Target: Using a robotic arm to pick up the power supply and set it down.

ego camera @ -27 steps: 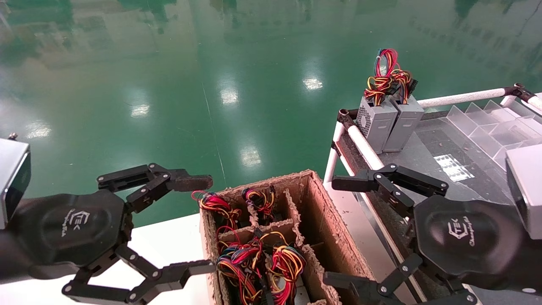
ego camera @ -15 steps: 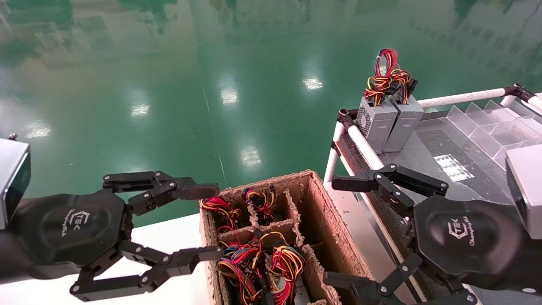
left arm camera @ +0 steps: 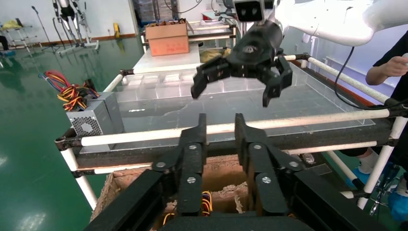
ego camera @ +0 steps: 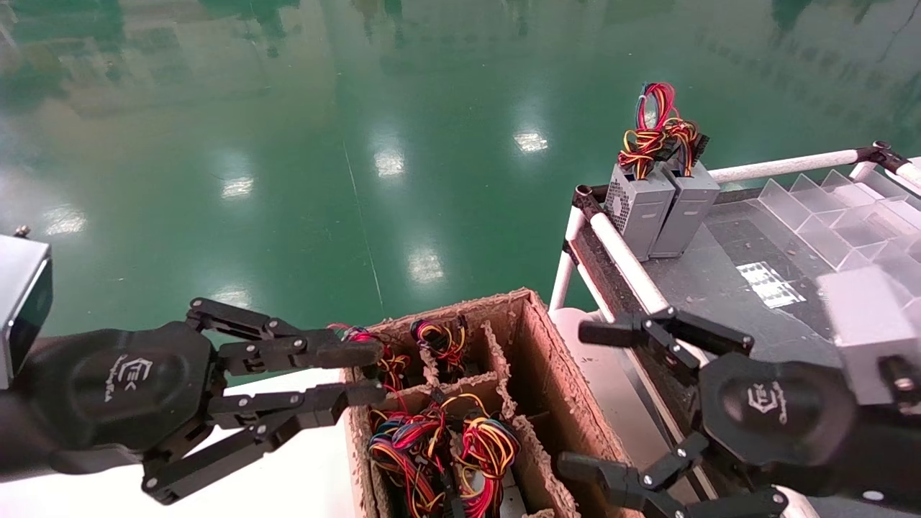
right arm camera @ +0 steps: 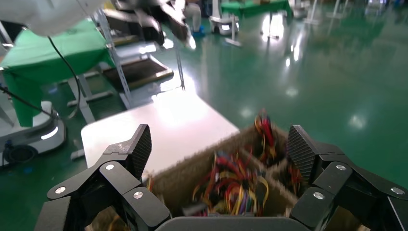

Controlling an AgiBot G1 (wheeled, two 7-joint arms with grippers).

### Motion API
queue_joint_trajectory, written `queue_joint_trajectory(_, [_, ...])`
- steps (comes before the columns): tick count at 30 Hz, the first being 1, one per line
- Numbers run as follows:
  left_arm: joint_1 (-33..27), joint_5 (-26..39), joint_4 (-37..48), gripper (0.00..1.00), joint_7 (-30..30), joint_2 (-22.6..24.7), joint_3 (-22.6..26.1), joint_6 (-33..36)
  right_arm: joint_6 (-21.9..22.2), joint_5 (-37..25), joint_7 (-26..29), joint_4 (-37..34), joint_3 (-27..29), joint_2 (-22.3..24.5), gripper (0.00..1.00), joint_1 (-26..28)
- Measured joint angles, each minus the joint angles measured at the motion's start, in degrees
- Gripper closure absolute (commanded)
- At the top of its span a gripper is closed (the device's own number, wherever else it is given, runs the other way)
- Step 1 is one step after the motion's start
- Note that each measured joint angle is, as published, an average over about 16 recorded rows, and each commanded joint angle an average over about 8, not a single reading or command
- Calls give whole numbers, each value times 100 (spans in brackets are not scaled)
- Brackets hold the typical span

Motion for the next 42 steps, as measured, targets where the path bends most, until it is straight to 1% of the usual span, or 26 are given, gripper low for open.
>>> queue_joint_trajectory(8, [-1,-1,1,100,1,-1,2,0,-267,-549,289,-72,-410,-34,0,230])
queue_joint_trajectory(13, [-1,-2,1,100,2,-1,4,-1,-474,-873,448,-148,-790,-171,0,466])
queue_joint_trajectory(18, [-2,-3,1,100,3,-2,5,-1,-610,-1069,546,-239,-1224,-345,0,663])
queue_joint_trajectory(19, [-2,-3,1,98,3,-2,5,-1,-626,-1095,557,-253,-1316,-376,0,696])
queue_joint_trajectory(20, [-2,-3,1,87,3,-2,5,-1,-635,-1118,562,-265,-1408,-404,0,726])
queue_joint_trajectory(26, [-2,-4,1,12,4,-2,7,-2,-635,-1215,508,-334,-1926,-525,0,859])
queue_joint_trajectory(27, [-2,-5,1,2,4,-2,7,-2,-633,-1225,488,-352,-2002,-539,0,875])
queue_joint_trajectory(28, [-2,-5,1,0,4,-3,7,-2,-630,-1233,465,-371,-2073,-553,7,890])
queue_joint_trajectory(29, [-2,-5,1,0,4,-3,8,-2,-626,-1240,440,-392,-2141,-565,16,904])
queue_joint_trajectory(35, [-3,-6,1,0,5,-3,9,-3,-595,-1289,243,-572,-2473,-639,90,977])
queue_joint_trajectory(36, [-3,-6,1,0,5,-3,9,-3,-589,-1298,208,-611,-2516,-655,96,989])
queue_joint_trajectory(37, [-3,-6,1,0,5,-3,10,-3,-583,-1307,174,-651,-2555,-672,99,1001])
queue_joint_trajectory(42, [-3,-7,1,0,6,-4,11,-4,-568,-1332,31,-843,-2725,-762,100,1065])
